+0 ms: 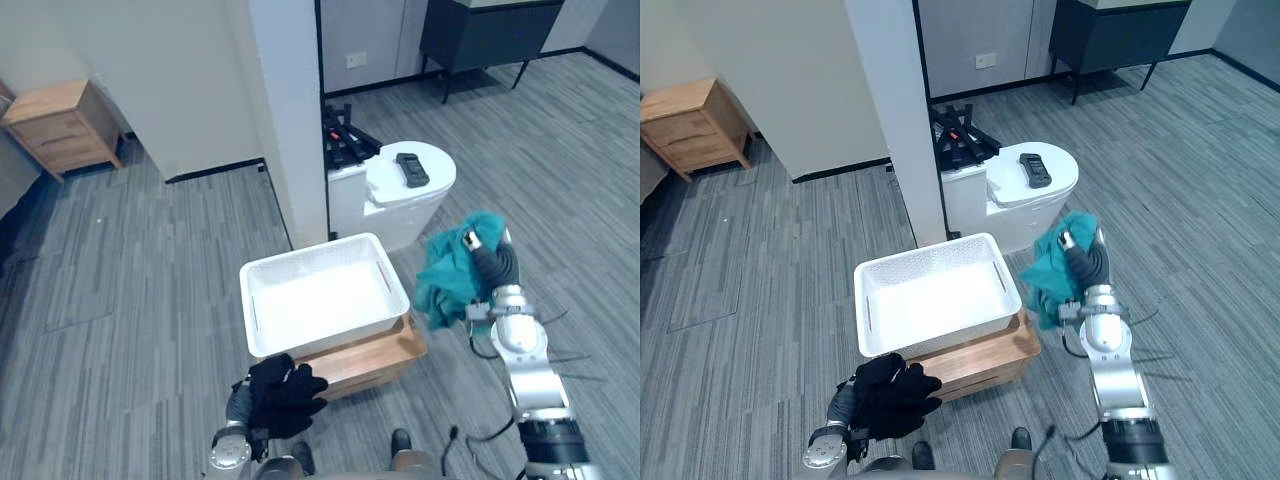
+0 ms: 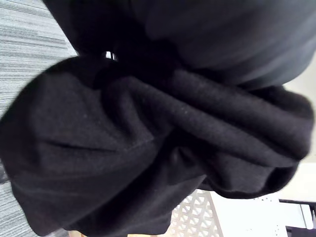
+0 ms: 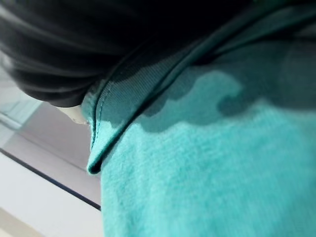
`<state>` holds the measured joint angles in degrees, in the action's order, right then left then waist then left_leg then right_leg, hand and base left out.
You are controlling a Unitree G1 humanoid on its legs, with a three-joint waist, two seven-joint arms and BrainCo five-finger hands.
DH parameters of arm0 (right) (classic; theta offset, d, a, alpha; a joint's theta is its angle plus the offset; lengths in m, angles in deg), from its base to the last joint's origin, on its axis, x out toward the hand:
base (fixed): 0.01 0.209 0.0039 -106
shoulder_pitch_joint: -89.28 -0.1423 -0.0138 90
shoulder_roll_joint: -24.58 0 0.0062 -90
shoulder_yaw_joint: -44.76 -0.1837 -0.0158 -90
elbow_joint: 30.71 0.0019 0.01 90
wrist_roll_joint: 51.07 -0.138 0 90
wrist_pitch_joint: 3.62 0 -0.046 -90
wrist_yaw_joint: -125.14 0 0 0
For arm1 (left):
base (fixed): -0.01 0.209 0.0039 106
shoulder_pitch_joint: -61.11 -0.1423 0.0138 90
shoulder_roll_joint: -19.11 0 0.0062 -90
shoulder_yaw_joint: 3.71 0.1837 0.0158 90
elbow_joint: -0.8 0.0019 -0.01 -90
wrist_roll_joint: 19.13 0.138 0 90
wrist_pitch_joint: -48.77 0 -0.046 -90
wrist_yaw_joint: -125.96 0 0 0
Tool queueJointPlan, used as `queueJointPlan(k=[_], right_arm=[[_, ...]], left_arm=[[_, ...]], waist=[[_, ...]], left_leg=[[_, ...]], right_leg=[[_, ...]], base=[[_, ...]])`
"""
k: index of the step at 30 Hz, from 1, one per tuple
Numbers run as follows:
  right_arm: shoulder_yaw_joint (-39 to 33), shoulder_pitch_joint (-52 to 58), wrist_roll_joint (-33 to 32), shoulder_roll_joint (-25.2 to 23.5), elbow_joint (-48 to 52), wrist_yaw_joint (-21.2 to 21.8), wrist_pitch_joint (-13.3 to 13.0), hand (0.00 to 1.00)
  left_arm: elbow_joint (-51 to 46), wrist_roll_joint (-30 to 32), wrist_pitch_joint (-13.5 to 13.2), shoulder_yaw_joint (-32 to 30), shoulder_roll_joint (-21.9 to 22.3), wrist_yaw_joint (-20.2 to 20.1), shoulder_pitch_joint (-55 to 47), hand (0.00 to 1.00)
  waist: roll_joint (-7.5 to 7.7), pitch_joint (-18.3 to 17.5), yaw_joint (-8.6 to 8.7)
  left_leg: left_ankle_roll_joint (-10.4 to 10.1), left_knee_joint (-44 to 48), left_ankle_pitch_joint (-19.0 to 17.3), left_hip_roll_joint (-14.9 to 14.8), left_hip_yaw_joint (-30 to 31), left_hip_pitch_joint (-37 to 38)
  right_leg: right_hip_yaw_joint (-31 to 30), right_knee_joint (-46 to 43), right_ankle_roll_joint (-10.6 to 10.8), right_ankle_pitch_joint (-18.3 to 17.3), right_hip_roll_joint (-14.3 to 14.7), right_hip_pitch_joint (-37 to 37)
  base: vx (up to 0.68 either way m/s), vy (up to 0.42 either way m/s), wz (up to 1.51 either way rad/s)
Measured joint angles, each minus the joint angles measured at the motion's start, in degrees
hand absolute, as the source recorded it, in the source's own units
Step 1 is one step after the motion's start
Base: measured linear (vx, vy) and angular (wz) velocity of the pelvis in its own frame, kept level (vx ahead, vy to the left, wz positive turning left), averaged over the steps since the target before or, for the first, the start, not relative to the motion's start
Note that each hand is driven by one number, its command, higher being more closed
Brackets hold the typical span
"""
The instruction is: Tidy the bed and pick cloth on bed and put in laundry
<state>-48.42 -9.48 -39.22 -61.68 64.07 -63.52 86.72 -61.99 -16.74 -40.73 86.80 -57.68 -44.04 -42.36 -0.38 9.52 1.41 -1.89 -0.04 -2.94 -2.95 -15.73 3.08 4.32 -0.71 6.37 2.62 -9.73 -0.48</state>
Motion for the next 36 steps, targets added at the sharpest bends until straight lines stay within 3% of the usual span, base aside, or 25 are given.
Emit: queueJointPlan(k=[2, 6, 11, 13, 15, 16, 17, 18, 20, 22, 24, 28, 36], right_arm=[[2.9, -4.1, -0.1, 3.0, 0.0, 0.1, 0.0, 1.00], [9.1, -11.2, -0.3, 4.6, -1.3, 0.9, -0.3, 1.00], [19.7, -21.1, -0.6, 5.1, -7.4, 3.4, -2.0, 1.00], [22.4, -23.0, -0.6, 5.0, -9.0, 4.0, -2.3, 1.00], [24.1, -24.7, -0.5, 4.2, -11.2, 4.8, -2.2, 1.00], [26.1, -28.3, 0.0, 2.8, -15.4, 5.4, -2.1, 1.00], [26.2, -28.8, 0.1, 2.5, -16.0, 5.6, -1.9, 1.00], [26.2, -29.1, 0.1, 2.3, -16.5, 5.7, -1.9, 0.00], [25.8, -29.4, 0.3, 1.8, -19.1, 5.5, -1.9, 0.00], [24.6, -29.5, 1.3, 0.9, -22.7, 5.2, -2.0, 0.00], [21.0, -29.5, 4.4, -0.6, -31.1, 4.9, 0.8, 0.00], [16.0, -29.7, 7.4, -2.0, -37.2, 2.8, 3.4, 0.00], [11.2, -31.7, 14.4, 0.4, -37.4, -3.2, 4.2, 0.00]], left_arm=[[0.2, 0.0, 0.0, 0.2, -0.5, 0.0, -0.1, 1.00], [0.7, 0.0, 0.0, 2.5, -1.2, 0.0, 0.0, 1.00], [2.2, -0.1, -1.0, 4.7, -0.9, 0.1, 1.5, 1.00], [2.4, -0.2, -1.1, 5.2, -0.9, 0.2, 2.4, 1.00], [2.6, -0.5, -1.1, 5.6, -1.1, 0.4, 3.0, 1.00], [2.5, -0.9, -2.0, 5.5, -1.3, 1.4, 4.5, 1.00], [2.3, -1.8, -2.0, 5.5, -1.6, 1.7, 4.9, 1.00], [2.0, -1.9, -2.0, 5.5, -1.6, 1.7, 4.9, 1.00], [1.2, -1.9, -2.0, 5.4, -1.6, 1.9, 4.4, 1.00], [0.0, -2.1, -2.0, 5.4, -1.6, 2.2, 4.3, 1.00], [-2.2, -3.4, -2.0, 5.4, -1.7, 2.5, 4.3, 1.00], [-6.6, -5.2, -2.0, 5.7, -2.2, 2.0, 1.6, 1.00], [-19.0, -8.6, -4.2, 6.3, -4.3, 1.4, 2.4, 1.00]], waist=[[0.10, 0.0, 0.00], [0.55, -0.1, -0.17], [0.80, -0.3, -1.18], [0.84, -0.2, -2.32], [0.94, 0.0, -2.35], [0.67, 4.1, -3.33], [0.40, 5.2, -4.18], [0.14, 5.6, -4.14], [-1.60, 7.6, -5.23], [-2.36, 8.6, -5.30], [-3.42, 9.7, -5.56], [-3.58, 10.4, -5.60], [-3.67, 10.4, -4.96]], left_leg=[[-0.3, -4.3, 2.3, 0.0, -0.1, 1.7], [-0.6, -5.8, 4.0, -0.3, -0.1, 1.8], [-0.4, -5.6, 5.1, -0.3, 1.6, 0.0], [-0.6, -5.5, 5.8, -0.5, 2.4, -1.8], [-0.3, -5.5, 7.0, -0.5, 4.5, -3.8], [-0.5, -5.8, 8.4, -0.3, 8.8, -8.9], [-0.8, -5.8, 9.1, -0.4, 8.9, -10.3], [-0.8, -5.8, 9.4, -0.5, 9.0, -10.6], [-1.0, -5.8, 11.1, -1.1, 9.4, -11.5], [-1.2, -5.8, 11.8, -1.2, 10.2, -12.9], [-1.2, -5.9, 12.4, -1.9, 11.1, -15.2], [-1.1, -5.9, 13.9, -1.9, 10.0, -15.3], [-0.9, -5.9, 13.7, -2.1, 7.3, -12.3]], right_leg=[[0.4, 0.1, 0.1, 0.0, 0.2, 0.2], [0.8, 0.1, 0.0, 0.2, 0.7, 0.7], [2.1, 1.0, -0.8, 1.4, 0.8, 1.0], [2.5, 1.0, -1.0, 2.5, 0.9, 2.6], [4.0, 1.1, -1.4, 3.2, 0.8, 3.8], [6.9, 1.1, -1.9, 3.9, 0.8, 6.0], [7.4, 1.1, -1.9, 3.6, 0.7, 6.8], [7.9, 1.1, -2.0, 3.4, 0.8, 6.8], [9.5, 0.9, -1.7, 2.7, 1.3, 6.9], [10.2, 0.9, -1.7, 2.7, 1.6, 7.8], [11.6, 1.1, -1.7, 2.7, 1.6, 9.0], [11.4, 1.4, -1.8, 3.7, 1.7, 8.6], [9.4, 3.9, -1.6, 5.4, 2.0, 5.9]], base=[[0.00, -0.003, 0.06], [0.00, 0.000, 0.00], [-0.01, -0.009, 0.16], [-0.05, -0.006, 0.25], [-0.18, 0.021, 0.83], [-0.36, 0.058, 1.23], [-0.39, 0.055, 1.13], [-0.14, -0.005, 0.39], [-0.16, -0.020, 0.35], [-0.13, -0.005, 0.30], [-0.09, -0.009, 0.37], [-0.02, -0.014, 0.06], [0.02, -0.021, -0.15]])
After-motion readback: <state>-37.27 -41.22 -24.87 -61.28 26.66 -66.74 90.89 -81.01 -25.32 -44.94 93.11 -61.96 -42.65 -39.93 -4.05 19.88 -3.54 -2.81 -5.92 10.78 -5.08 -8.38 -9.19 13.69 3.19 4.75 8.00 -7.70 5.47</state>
